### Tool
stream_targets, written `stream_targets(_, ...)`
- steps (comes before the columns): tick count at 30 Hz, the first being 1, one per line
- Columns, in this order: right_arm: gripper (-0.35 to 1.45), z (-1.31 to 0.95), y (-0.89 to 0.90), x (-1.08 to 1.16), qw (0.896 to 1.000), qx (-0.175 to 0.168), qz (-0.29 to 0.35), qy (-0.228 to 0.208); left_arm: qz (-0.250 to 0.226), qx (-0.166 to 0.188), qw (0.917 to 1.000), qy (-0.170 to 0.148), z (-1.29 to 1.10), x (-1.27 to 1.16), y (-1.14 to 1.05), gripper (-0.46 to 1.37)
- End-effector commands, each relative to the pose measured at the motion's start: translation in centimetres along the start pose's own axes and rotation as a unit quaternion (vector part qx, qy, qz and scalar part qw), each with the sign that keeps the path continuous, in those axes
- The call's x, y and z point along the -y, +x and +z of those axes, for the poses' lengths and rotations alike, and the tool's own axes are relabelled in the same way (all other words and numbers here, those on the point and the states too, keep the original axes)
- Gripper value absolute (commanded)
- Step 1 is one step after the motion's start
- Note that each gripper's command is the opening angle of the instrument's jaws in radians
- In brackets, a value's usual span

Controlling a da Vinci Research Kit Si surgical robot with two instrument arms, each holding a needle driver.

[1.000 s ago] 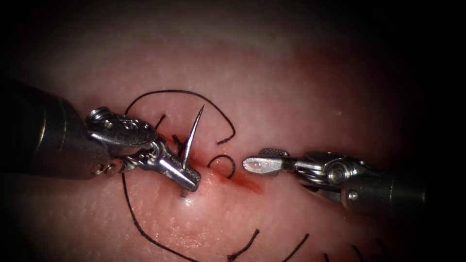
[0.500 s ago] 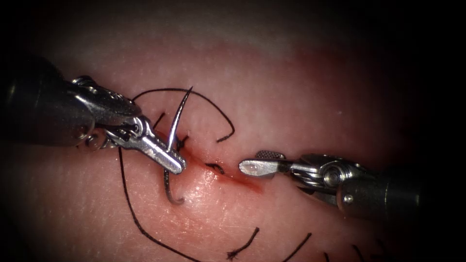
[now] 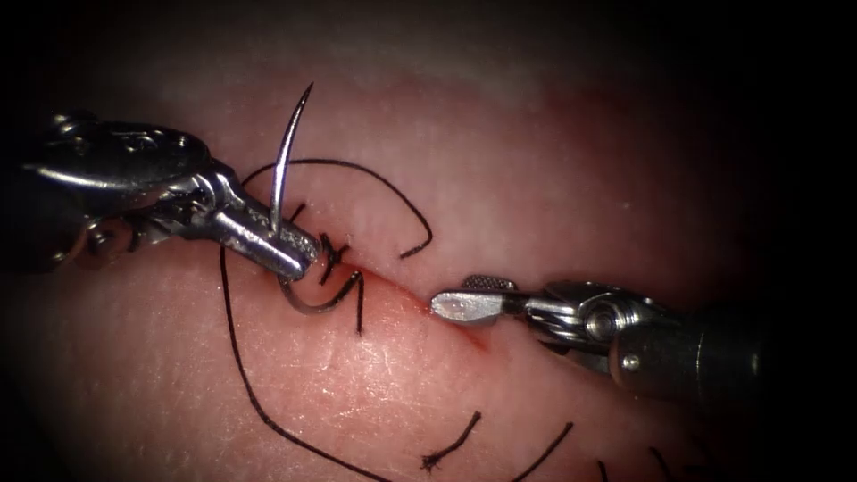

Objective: Wound Closure
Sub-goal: Use the left gripper to pull the needle through the tissue

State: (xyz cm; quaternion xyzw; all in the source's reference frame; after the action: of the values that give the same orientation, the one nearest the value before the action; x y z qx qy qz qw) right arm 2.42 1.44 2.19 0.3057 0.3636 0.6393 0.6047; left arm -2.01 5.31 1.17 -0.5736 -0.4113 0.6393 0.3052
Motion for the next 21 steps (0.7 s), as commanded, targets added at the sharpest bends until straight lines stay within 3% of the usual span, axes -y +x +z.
stream_targets(1, 0.71, -0.03, 0.03, 0.03, 1.0, -0.006, -0.007, 0.005, 0.029, -0.005, 0.9995, 0.004, -0.01, -0.03, -0.04, -0.35)
stream_targets(7, 0.68, -0.08, 0.21, 0.24, 0.998, -0.035, -0.041, 0.029, 0.114, -0.011, 0.9928, 0.034, -0.01, -0.06, -0.05, -0.35)
stream_targets(11, 0.68, -0.03, 0.27, 0.46, 0.996, -0.032, -0.078, 0.035, 0.162, -0.014, 0.9849, 0.061, -0.07, -0.02, -0.01, -0.35)
stream_targets(16, 0.62, 0.13, 0.19, 0.74, 0.992, -0.016, -0.115, 0.058, 0.208, -0.028, 0.9729, 0.096, -0.17, 0.04, 0.13, -0.35)
stream_targets(21, 0.64, 0.3, 0.08, 0.83, 0.986, -0.01, -0.149, 0.07, 0.234, -0.032, 0.9642, 0.12, -0.26, 0.05, 0.24, -0.35)
